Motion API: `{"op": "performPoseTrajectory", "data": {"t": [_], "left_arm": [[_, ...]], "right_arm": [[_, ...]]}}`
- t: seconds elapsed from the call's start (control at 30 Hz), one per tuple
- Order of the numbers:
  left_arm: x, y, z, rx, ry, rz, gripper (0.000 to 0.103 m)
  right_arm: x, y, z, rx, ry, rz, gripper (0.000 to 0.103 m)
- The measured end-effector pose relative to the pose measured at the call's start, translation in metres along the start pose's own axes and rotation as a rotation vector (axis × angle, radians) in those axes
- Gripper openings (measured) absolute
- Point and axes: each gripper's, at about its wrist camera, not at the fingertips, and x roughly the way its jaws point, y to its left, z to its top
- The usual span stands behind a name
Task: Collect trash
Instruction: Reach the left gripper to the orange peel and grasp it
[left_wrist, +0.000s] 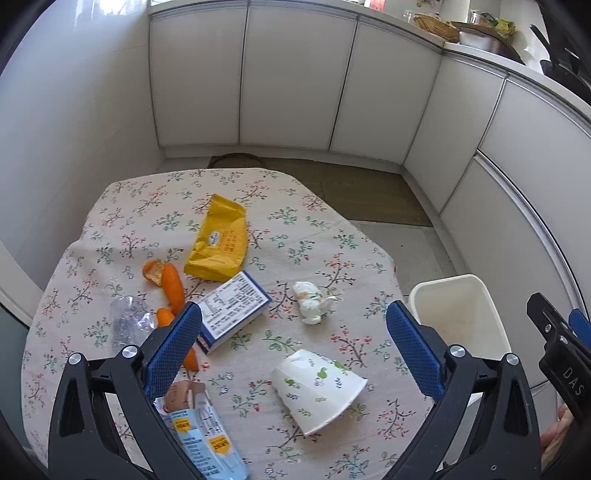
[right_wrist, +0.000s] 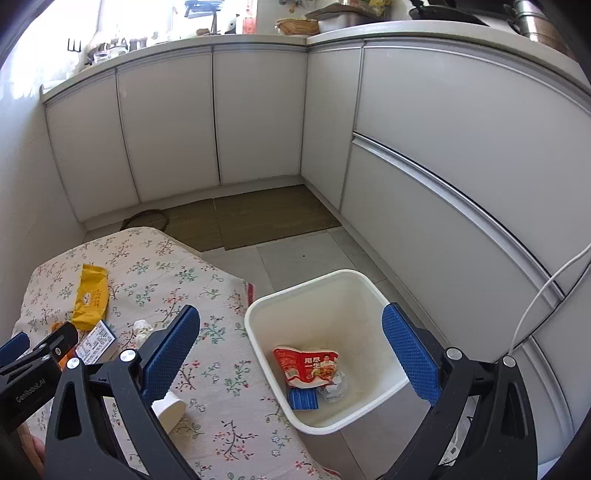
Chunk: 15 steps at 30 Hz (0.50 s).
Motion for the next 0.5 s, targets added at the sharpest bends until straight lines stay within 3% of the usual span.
{"op": "performPoseTrajectory", "data": {"t": [0.37,0.43,0.5], "left_arm": [[0.016,0.088,-0.005,-0.114,0.120,0.093,0.096],[0.022,0.103,-0.004,-0.138,0.138,0.071,0.096],[0.028,0.115,-0.002,-0.167,0.157,-0.003,0.096]], "right_arm": [[0.004,0.057,-0.004,-0.049,0.035,0.092,0.096],[0.006,0.067,-0.006,-0.055,0.046,0.109,0.096],[0.008,0.075,-0.007,-0.058,0.056,0.123,0.096]]}}
